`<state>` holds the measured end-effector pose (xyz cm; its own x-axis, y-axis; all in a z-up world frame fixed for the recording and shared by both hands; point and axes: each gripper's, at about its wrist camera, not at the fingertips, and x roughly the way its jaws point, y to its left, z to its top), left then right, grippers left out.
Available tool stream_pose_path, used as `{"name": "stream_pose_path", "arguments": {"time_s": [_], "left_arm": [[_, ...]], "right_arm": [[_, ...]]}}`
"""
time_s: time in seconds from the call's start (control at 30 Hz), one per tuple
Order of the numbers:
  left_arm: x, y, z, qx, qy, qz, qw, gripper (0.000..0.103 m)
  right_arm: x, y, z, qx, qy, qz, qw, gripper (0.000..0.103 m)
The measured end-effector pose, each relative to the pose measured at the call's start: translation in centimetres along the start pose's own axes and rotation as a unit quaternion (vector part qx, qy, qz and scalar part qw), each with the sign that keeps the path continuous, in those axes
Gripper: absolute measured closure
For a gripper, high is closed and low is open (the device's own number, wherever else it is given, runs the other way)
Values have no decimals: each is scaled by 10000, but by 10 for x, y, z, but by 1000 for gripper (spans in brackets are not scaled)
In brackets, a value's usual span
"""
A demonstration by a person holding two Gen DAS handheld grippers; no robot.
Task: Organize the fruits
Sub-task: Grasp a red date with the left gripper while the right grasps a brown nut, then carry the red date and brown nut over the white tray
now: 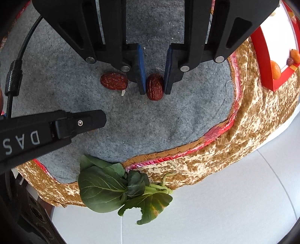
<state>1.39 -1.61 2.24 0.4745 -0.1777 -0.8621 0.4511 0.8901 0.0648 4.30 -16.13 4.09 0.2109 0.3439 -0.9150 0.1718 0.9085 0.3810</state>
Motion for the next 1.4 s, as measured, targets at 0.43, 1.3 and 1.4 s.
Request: {"name": "stream_pose_path", "arguments": {"time_s": [0.43, 1.3, 1.4], "left_arm": [[-77, 53, -31, -895, -298, 898, 9915, 87], [-178, 149, -143, -2064, -612, 2430, 9458, 87], [-180, 156, -148, -2142, -606, 2456, 9435, 87]], "right_arm": [[3, 63, -22, -647, -12, 466, 9968, 81], [26, 236, -122, -2757, -228, 1271, 9525, 81], [29, 243, -131, -2910, -245, 1269, 9480, 81]]}}
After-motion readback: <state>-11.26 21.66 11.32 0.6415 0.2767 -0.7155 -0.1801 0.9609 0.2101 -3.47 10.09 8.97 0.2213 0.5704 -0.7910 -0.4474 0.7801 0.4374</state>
